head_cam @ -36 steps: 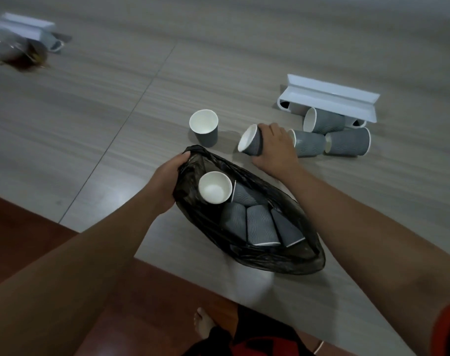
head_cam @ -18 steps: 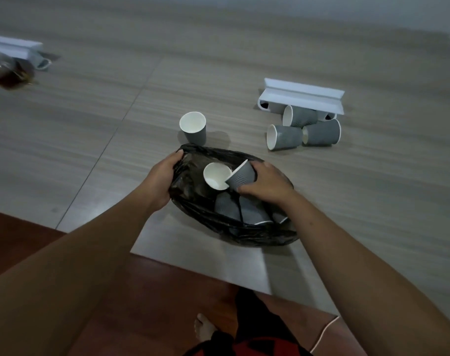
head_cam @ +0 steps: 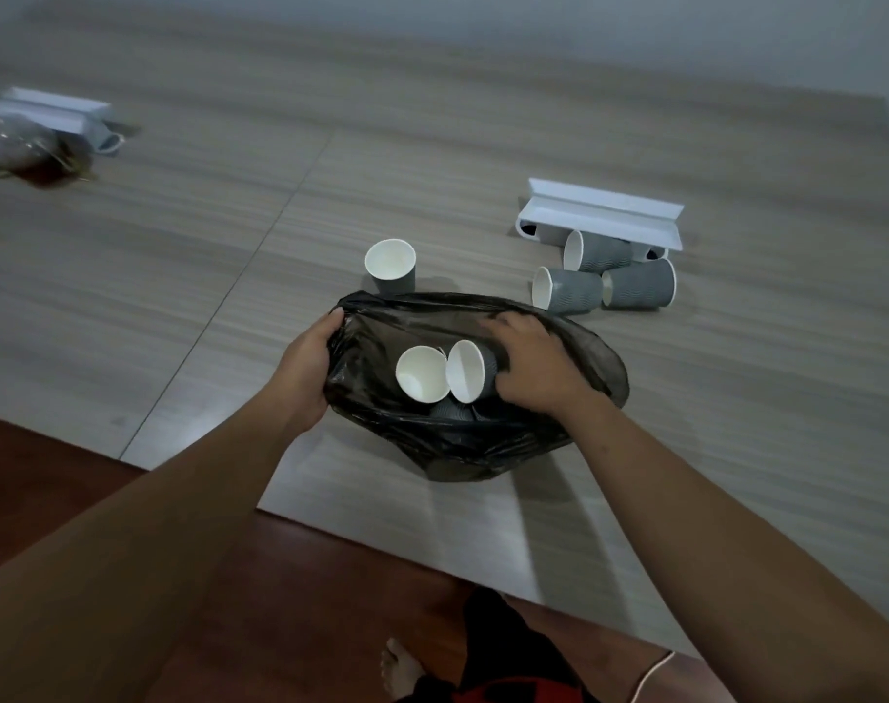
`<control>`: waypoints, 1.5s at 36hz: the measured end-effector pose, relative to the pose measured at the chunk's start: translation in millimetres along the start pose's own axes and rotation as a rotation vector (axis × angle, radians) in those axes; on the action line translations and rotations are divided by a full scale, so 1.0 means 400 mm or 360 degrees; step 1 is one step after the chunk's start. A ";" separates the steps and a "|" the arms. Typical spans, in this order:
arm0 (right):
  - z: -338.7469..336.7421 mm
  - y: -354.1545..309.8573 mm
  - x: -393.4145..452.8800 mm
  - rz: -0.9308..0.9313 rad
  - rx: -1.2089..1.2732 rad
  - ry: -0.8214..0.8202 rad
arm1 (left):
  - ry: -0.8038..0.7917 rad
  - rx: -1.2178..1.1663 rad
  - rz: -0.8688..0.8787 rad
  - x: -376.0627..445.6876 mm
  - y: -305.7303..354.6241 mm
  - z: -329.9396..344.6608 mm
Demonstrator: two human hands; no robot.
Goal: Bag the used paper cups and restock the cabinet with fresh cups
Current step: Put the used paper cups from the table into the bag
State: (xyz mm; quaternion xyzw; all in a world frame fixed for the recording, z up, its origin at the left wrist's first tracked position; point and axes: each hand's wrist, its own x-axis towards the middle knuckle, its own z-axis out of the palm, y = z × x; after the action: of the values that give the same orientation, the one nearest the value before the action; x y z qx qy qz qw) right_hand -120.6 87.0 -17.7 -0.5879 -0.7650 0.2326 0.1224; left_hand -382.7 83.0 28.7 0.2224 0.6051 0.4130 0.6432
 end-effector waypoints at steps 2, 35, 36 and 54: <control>-0.013 -0.007 0.016 -0.0030 0.0259 0.0371 | 0.0049 -0.0025 -0.0004 0.005 0.006 -0.012; 0.149 -0.148 0.512 0.0326 0.0213 0.0199 | 0.0341 0.0140 -0.0164 0.082 0.032 -0.072; 0.141 -0.150 0.501 0.0360 0.0280 0.0243 | 0.0340 0.0143 -0.0166 0.082 0.033 -0.074; -0.019 -0.160 0.109 -0.0016 0.0596 -0.0229 | 0.0265 0.0238 -0.0132 0.038 0.043 -0.058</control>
State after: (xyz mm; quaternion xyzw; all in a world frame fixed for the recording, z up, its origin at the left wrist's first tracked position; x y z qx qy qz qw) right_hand -183.4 117.4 17.0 -0.5329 -0.7180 0.4117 0.1758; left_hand -410.6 99.9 29.3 0.2095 0.6943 0.3568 0.5889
